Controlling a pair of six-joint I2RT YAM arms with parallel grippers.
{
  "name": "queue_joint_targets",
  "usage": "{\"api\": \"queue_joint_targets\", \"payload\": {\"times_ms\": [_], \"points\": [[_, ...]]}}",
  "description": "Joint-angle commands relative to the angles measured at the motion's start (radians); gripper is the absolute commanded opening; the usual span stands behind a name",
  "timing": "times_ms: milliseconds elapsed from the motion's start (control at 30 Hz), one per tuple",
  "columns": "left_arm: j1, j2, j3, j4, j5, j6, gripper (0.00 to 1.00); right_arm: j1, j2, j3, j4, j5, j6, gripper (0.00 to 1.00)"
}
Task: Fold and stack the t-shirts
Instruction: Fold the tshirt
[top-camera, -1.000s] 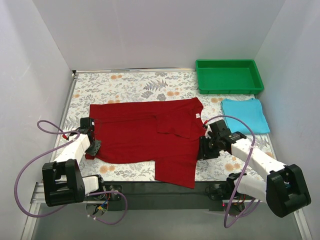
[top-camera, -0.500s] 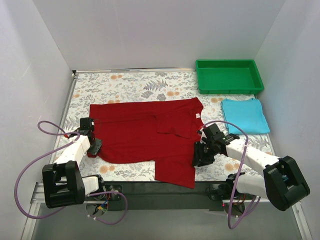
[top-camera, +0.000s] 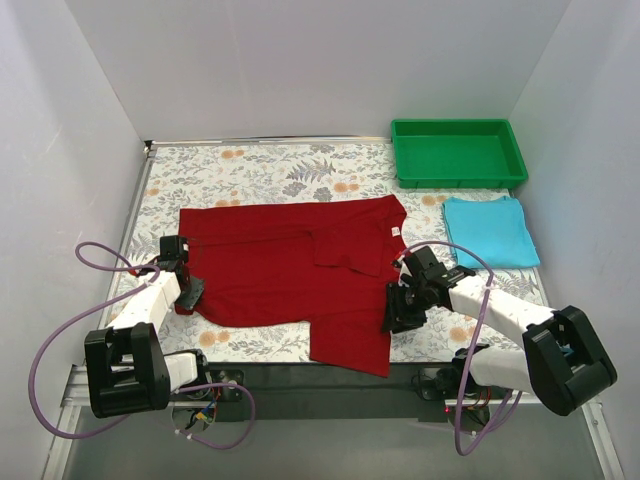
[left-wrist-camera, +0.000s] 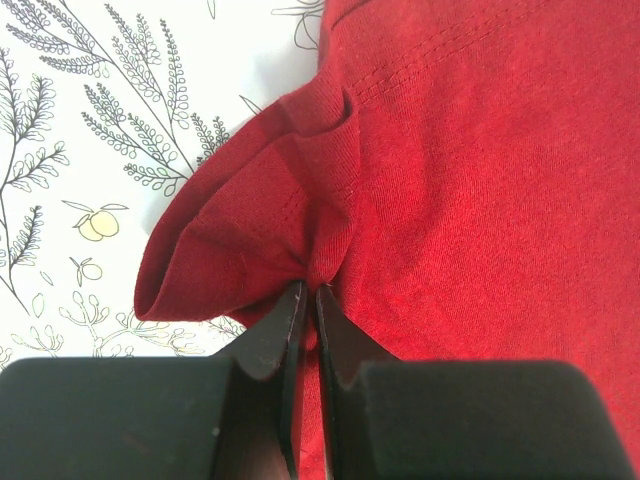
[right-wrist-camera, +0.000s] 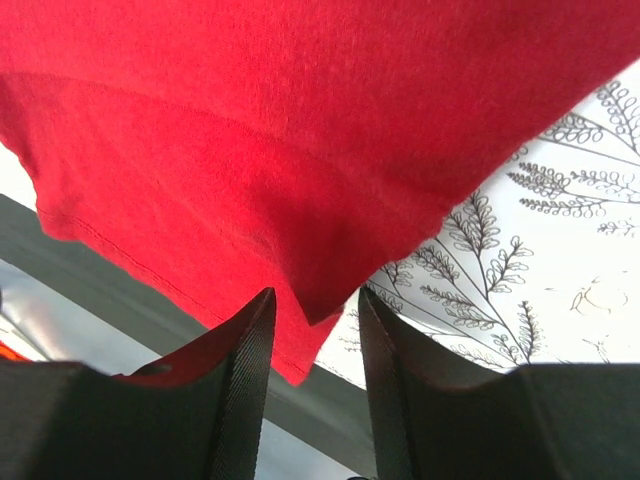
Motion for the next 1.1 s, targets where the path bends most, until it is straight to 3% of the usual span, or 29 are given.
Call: {"api": "queue_joint_targets", "payload": {"times_ms": [0, 167, 333, 667, 1067], "points": [[0.002, -0.025, -0.004, 0.007, 0.007, 0.002, 0.08, 0.006, 0.033, 0.015, 0.037, 0.047, 0.005, 0.39], [0.002, -0.033, 0.0, -0.002, -0.002, -0.006, 0.07, 0.006, 0.04, 0.003, 0.072, 0.008, -0.005, 0.3], [0.003, -0.022, 0.014, -0.013, 0.008, -0.016, 0.06, 0.006, 0.045, 0.018, 0.072, 0.01, -0.026, 0.01], [0.003, 0.0, 0.14, -0.079, -0.038, 0.02, 0.05, -0.015, 0.031, 0.243, -0.108, 0.168, -0.097, 0.01], [0.012, 0.088, 0.259, -0.076, -0.024, 0.063, 0.05, -0.094, 0.14, 0.469, -0.178, 0.166, -0.19, 0.01]]}}
